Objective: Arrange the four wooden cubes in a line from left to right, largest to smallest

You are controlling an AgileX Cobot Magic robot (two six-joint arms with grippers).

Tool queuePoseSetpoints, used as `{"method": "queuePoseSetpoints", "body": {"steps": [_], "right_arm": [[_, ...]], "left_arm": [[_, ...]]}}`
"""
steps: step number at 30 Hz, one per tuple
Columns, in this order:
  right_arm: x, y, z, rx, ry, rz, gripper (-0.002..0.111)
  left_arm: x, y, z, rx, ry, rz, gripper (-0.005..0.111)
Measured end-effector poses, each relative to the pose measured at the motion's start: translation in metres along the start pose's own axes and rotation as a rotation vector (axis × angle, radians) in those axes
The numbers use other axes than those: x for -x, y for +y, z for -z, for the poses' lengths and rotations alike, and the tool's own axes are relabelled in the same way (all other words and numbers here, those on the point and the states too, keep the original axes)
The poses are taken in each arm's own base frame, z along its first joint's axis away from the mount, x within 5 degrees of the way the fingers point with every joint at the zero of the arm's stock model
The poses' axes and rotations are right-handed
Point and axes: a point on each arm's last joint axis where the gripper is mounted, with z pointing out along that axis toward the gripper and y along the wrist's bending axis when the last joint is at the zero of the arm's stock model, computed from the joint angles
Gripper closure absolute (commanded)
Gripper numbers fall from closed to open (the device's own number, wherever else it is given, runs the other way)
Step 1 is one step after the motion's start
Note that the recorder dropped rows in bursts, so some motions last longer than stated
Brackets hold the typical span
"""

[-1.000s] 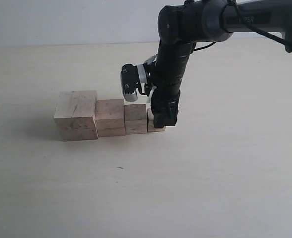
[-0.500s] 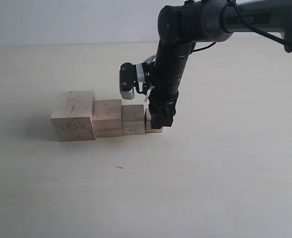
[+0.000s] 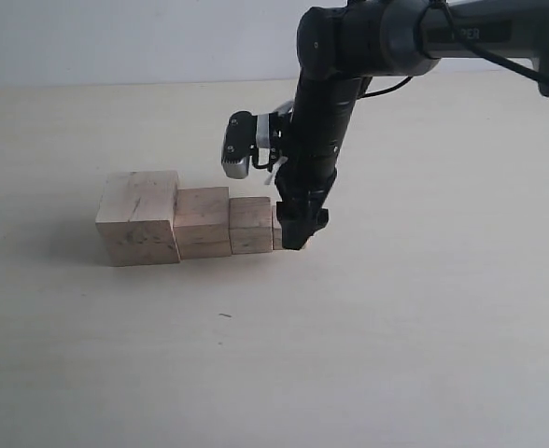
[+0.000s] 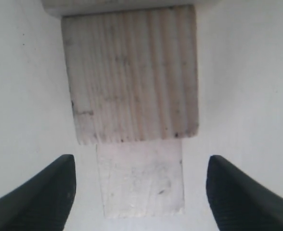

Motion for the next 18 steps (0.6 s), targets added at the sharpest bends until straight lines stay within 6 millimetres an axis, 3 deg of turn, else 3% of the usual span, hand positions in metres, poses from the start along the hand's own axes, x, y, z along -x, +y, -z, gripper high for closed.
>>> {"method": "queuePoseSetpoints", "body": {"steps": [4,8,11,15,18], "right_arm": [[-0.002,0.004,0.019,-0.009,0.026,-0.091,0.037],[-0.003,0.009,0.041,-0.029,0.034,-0.209,0.048],[-0.003,0.012,0.052,-0.039,0.029,-0.274,0.067],[-0.004,0.014,0.056,-0.039,0.033,-0.356,0.104],[-0.006,0.013,0.052,-0.032,0.057,-0.403,0.108]], "left_arm": [[0.000,0.000,0.000,0.000,0.000,0.000,0.107],[0.000,0.000,0.000,0.000,0.000,0.000,0.107],[0.000,0.000,0.000,0.000,0.000,0.000,0.107],[0.000,0.000,0.000,0.000,0.000,0.000,0.107],[0.000,0.000,0.000,0.000,0.000,0.000,0.107]]}}
